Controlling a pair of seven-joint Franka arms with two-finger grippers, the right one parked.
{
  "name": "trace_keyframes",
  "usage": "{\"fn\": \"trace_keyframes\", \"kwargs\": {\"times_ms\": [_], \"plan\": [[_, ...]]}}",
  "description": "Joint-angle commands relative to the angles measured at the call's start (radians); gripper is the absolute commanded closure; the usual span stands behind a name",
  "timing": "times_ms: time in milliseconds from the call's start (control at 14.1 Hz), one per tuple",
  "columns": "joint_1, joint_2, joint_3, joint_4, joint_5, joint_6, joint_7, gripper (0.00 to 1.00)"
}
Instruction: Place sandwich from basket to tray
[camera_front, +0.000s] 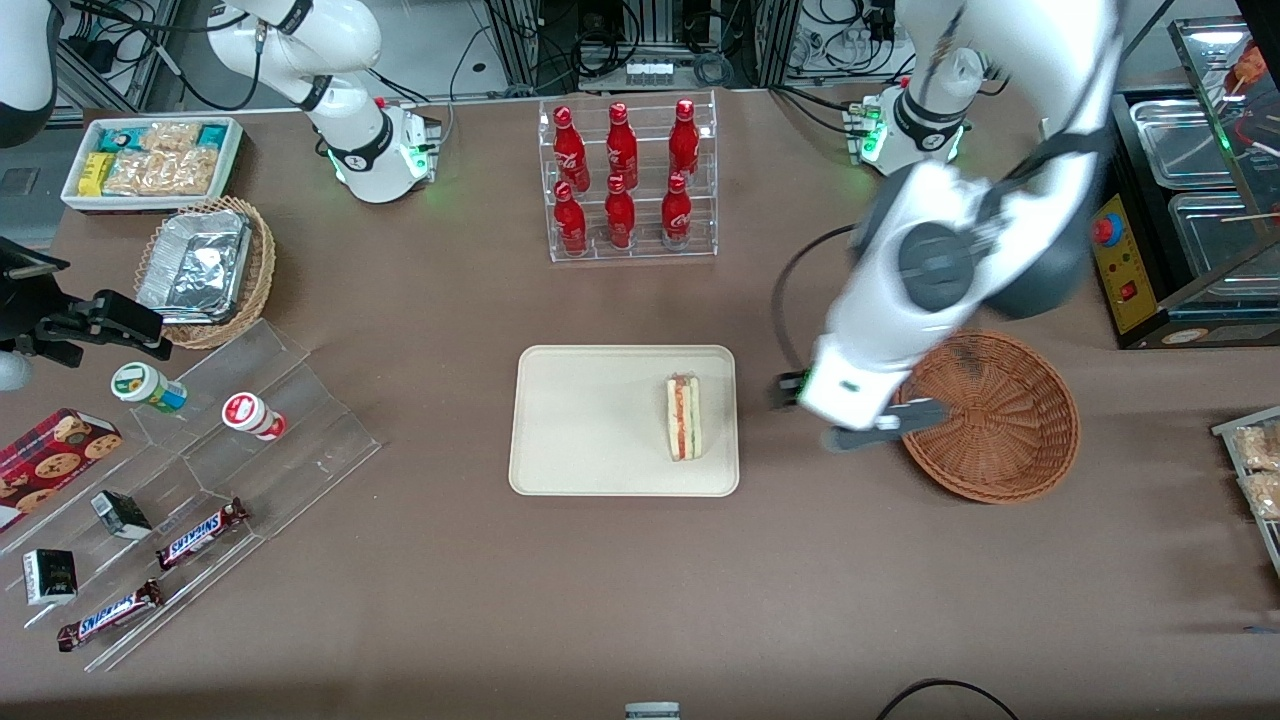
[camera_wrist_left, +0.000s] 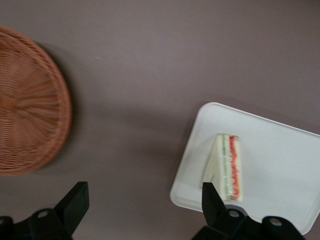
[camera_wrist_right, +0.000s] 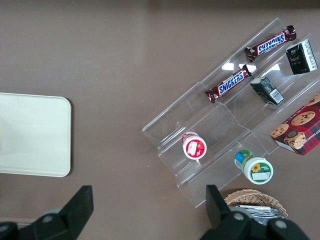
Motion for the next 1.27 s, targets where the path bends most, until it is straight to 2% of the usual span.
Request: {"fn": "trace_keyframes", "kwargs": {"times_ms": [0,141,283,495,636,778,1202], "plan": [[0.124,-0.094,-0.012,-0.038,0.004,-0.076,0.151,0.0],[0.202,-0.142,-0.012,-0.038,0.005,-0.121,0.297,0.0],[0.262,-0.2,-0.012,-0.038,0.042,-0.173,0.36,0.0],[0.274,-0.283,-0.009,-0.038,0.093,-0.231,0.429,0.0],[0.322,-0.325,-0.014,-0.03,0.096,-0.283,0.48,0.0],[0.325,-0.363,-0.014,-0.038,0.094,-0.346,0.498,0.0],[0.31,-0.401,-0.015,-0.08,0.081,-0.353,0.497,0.0]]}}
